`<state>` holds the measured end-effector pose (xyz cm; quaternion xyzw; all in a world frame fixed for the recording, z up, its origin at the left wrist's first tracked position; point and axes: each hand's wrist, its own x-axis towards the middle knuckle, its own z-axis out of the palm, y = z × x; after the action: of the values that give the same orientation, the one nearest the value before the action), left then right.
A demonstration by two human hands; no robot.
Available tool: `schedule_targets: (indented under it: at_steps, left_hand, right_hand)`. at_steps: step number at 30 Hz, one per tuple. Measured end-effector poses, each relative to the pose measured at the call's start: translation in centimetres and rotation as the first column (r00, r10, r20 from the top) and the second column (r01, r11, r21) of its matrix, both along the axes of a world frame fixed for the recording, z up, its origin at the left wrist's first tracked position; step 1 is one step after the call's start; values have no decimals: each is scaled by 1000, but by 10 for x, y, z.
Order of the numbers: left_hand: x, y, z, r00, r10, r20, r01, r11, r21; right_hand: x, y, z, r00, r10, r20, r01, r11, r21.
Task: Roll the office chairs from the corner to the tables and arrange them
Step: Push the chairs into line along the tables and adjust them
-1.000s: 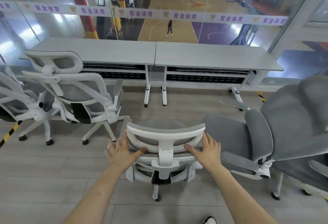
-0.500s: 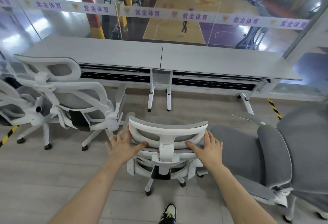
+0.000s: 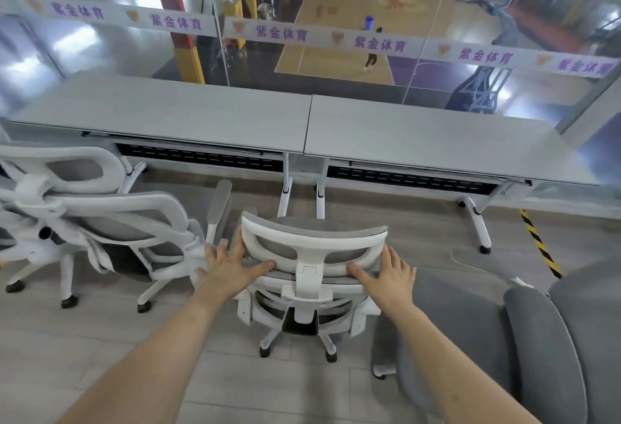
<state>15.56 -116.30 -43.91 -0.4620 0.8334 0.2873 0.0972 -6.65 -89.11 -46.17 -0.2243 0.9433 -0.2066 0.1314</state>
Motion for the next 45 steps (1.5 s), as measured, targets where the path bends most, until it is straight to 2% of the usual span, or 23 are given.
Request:
schedule_targets:
  at_steps: [14, 21, 38, 45]
  left_hand:
    - [-83, -64, 3, 1000, -15, 15, 16, 1000, -7]
    - [-100, -78, 1, 996, -55, 64, 59, 997, -54]
    - [-118, -90, 3, 997, -54, 55, 53, 999, 8]
    - [-103, -53, 7, 994, -74, 75, 83, 989, -121]
  right_hand:
    - [-85, -67, 4, 1000, 14, 8, -15, 999, 36]
    - [-101, -80, 3, 1000, 10, 2, -10, 1000, 20]
    - [-113, -90, 3, 1000, 0, -17, 0, 1000, 7]
    - [-101, -77, 9, 997, 12, 70, -14, 1000, 20]
